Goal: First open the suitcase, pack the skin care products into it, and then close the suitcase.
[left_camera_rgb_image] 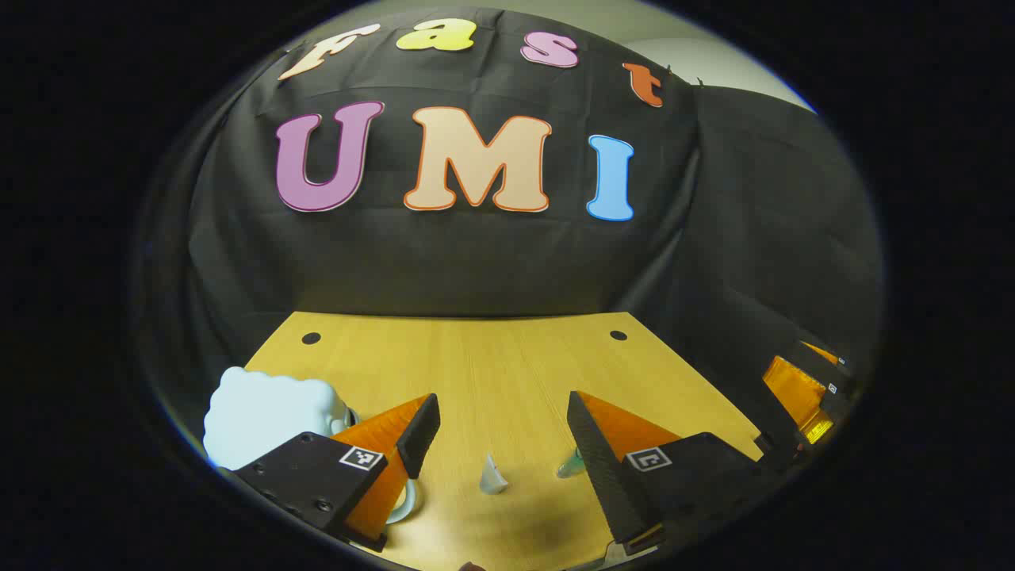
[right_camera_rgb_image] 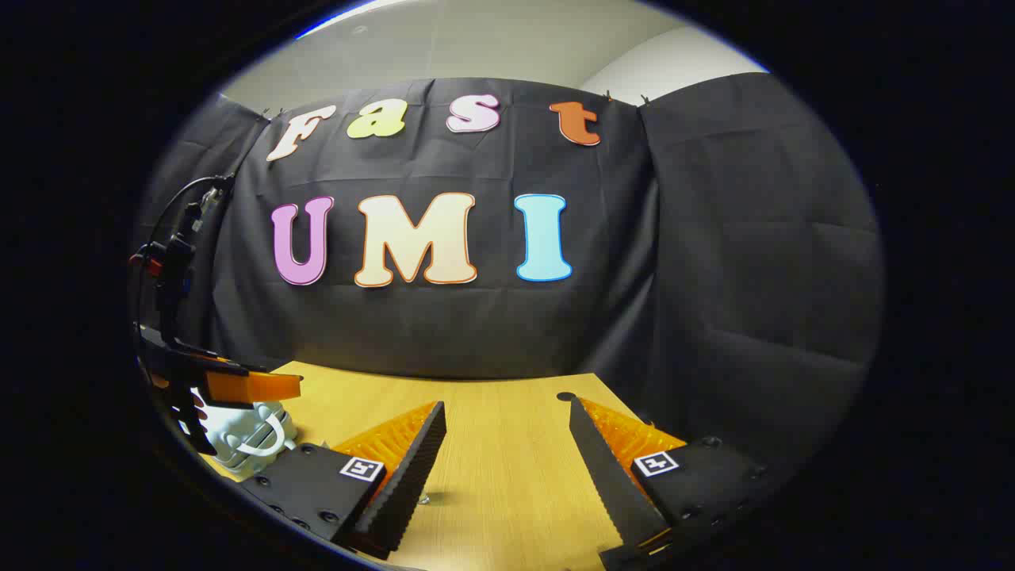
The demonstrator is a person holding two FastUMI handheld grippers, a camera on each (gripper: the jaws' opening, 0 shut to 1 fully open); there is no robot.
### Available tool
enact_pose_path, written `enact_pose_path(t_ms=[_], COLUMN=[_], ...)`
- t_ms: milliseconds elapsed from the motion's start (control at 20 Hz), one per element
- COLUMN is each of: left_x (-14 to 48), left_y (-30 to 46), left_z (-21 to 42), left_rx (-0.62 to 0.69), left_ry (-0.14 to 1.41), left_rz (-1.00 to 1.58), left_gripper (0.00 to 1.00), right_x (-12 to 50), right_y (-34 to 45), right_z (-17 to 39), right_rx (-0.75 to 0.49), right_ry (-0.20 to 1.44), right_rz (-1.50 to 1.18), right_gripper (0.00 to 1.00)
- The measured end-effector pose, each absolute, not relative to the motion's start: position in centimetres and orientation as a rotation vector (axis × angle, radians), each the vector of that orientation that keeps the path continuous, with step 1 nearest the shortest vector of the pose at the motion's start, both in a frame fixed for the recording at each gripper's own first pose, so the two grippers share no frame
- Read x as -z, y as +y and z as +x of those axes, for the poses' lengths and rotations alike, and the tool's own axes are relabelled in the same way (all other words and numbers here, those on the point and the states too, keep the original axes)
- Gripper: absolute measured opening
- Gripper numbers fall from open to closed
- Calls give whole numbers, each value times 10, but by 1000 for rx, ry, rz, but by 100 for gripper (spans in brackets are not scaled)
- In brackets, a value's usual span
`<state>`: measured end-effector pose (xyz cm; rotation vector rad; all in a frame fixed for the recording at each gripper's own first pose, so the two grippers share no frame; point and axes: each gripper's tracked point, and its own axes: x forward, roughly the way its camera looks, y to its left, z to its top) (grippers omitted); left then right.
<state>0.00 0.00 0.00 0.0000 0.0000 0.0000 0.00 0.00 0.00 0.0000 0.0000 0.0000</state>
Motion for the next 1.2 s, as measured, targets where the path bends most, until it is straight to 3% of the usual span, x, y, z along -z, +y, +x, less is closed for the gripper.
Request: enact_pose_path(t_ms=[300,650,1050,1200], left_x=[11,43,86,102], left_y=[24,67,89,102], left_z=[-11,-14,5,11], left_rx=[-45,-120,-125,-165], left_ry=[43,199,404,489], left_rz=[-27,-93,-282,-309], left_gripper=[95,95,94,86], right_x=[-3,3,18,22], right_y=[21,36,12,4], right_z=[6,5,2,-1], right_rx=[-74,-135,-85,-68], right_ry=[-12,-3,24,29], right_rz=[10,62,78,98], right_gripper=[97,97,98,98])
